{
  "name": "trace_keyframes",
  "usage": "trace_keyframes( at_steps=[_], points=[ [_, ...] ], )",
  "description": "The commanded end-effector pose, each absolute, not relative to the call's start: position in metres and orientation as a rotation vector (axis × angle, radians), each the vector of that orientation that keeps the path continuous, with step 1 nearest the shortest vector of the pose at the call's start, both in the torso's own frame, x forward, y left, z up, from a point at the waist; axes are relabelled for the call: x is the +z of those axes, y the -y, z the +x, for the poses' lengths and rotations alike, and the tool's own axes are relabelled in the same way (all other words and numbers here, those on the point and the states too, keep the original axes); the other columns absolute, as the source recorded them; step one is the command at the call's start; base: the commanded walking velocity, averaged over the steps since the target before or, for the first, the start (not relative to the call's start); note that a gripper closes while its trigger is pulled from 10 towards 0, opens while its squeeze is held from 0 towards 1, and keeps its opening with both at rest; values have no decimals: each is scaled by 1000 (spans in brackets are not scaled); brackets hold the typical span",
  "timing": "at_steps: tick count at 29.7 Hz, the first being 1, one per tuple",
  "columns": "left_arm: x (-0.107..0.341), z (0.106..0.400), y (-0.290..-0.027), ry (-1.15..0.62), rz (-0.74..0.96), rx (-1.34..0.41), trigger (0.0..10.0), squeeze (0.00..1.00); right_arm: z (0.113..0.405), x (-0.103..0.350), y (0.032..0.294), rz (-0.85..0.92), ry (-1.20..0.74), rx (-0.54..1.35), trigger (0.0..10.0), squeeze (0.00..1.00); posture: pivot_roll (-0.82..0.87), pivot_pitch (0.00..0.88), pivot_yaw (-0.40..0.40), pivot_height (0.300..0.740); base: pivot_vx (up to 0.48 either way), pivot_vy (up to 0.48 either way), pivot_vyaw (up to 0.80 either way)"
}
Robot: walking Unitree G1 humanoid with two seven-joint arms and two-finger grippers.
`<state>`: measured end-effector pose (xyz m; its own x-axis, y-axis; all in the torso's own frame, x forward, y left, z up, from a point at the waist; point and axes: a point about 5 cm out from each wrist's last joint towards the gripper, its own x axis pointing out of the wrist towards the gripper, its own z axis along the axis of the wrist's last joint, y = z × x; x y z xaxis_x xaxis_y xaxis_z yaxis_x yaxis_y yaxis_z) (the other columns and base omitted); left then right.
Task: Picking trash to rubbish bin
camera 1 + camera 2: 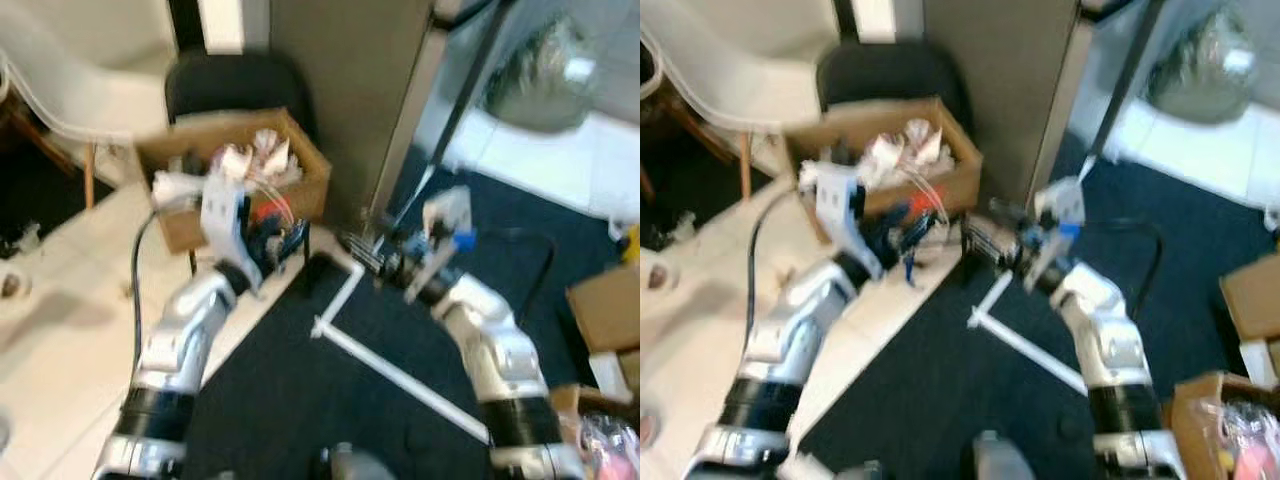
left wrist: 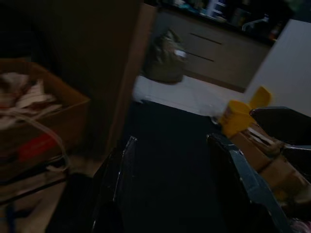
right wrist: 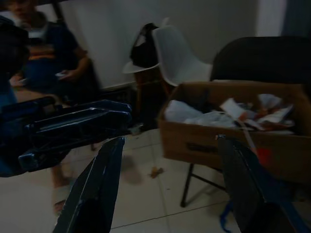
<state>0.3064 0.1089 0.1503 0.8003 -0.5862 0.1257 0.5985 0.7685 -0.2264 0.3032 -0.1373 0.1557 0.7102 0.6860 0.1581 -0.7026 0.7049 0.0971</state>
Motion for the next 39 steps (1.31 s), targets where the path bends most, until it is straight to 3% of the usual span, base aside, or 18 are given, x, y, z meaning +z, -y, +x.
trace_keyframes(
  at_steps=[1,39],
  points=[
    [148,306,-109,32,-251,-648,10000,0,303,155,139,149,109,774,10000,0,-83,0,-13,740,-371,0,0],
    [147,306,-108,30,-246,-662,10000,0,303,155,137,154,107,781,10000,0,-83,0,-14,740,-370,0,0]
  ],
)
